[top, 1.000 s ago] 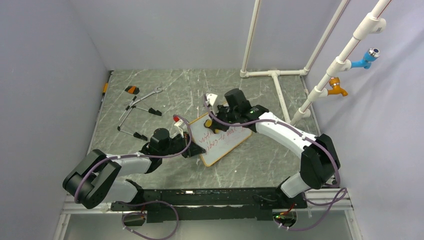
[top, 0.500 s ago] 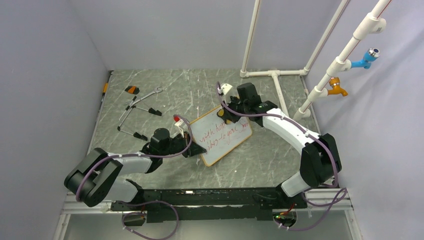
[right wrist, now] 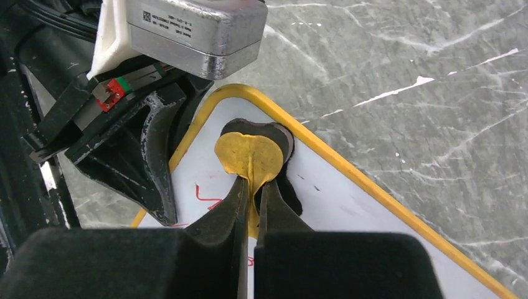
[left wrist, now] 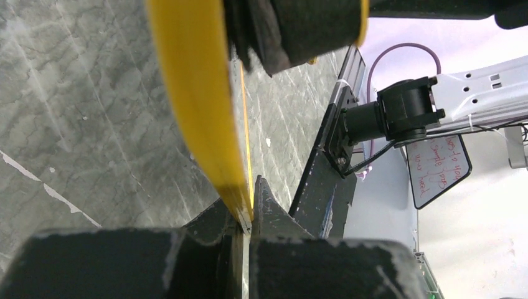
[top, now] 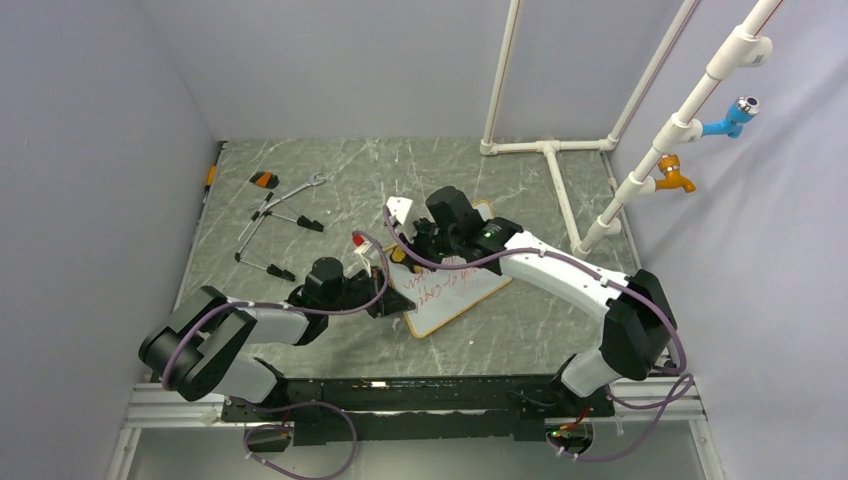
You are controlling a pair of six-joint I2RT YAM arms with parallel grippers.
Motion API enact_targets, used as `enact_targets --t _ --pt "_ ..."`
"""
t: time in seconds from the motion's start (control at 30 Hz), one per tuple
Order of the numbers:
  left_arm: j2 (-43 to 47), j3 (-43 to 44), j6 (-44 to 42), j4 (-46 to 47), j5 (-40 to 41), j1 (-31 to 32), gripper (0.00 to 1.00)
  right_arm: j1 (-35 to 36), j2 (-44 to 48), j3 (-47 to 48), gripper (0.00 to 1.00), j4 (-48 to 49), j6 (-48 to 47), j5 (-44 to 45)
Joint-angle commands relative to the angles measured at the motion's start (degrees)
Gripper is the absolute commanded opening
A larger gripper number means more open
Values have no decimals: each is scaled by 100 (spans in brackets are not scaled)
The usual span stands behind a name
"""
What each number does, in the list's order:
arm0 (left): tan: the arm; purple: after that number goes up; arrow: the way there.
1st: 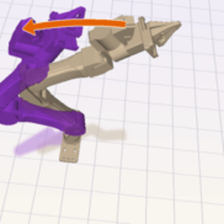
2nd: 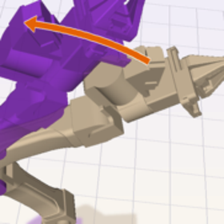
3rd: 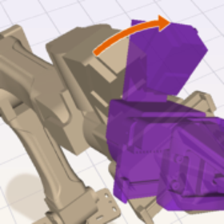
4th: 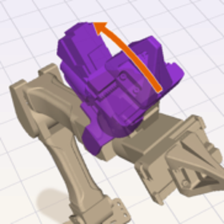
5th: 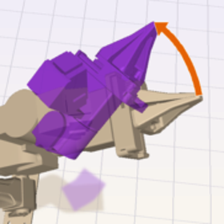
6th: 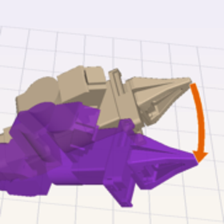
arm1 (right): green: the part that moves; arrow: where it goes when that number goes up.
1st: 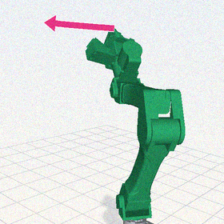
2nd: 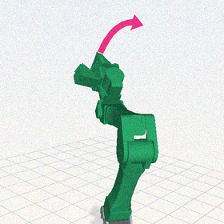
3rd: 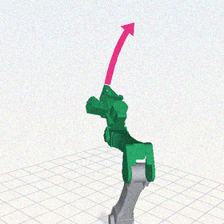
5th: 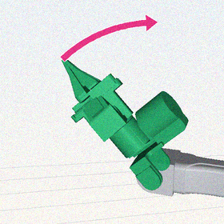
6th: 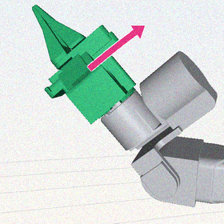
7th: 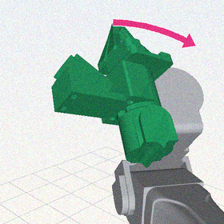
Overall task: Erase the whiteboard
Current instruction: Erase the whiteboard at the center of the board.
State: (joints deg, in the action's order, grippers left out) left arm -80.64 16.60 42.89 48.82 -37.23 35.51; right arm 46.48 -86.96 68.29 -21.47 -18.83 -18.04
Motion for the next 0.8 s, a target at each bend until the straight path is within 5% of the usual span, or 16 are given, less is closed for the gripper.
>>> enact_targets --t 0.0,0.23,0.57,0.77 --pt "161 169 -263 918 -625 158 0 -210 -78 34 0 460 237 1238" --pt "294 210 -374 603 -528 155 0 -753 117 -140 0 595 299 1893" --pt "556 233 -479 85 -148 136 0 213 -113 67 0 -534 -762 -921" --pt "962 128 -670 -297 75 54 0 -357 -131 -144 0 16 -293 258"
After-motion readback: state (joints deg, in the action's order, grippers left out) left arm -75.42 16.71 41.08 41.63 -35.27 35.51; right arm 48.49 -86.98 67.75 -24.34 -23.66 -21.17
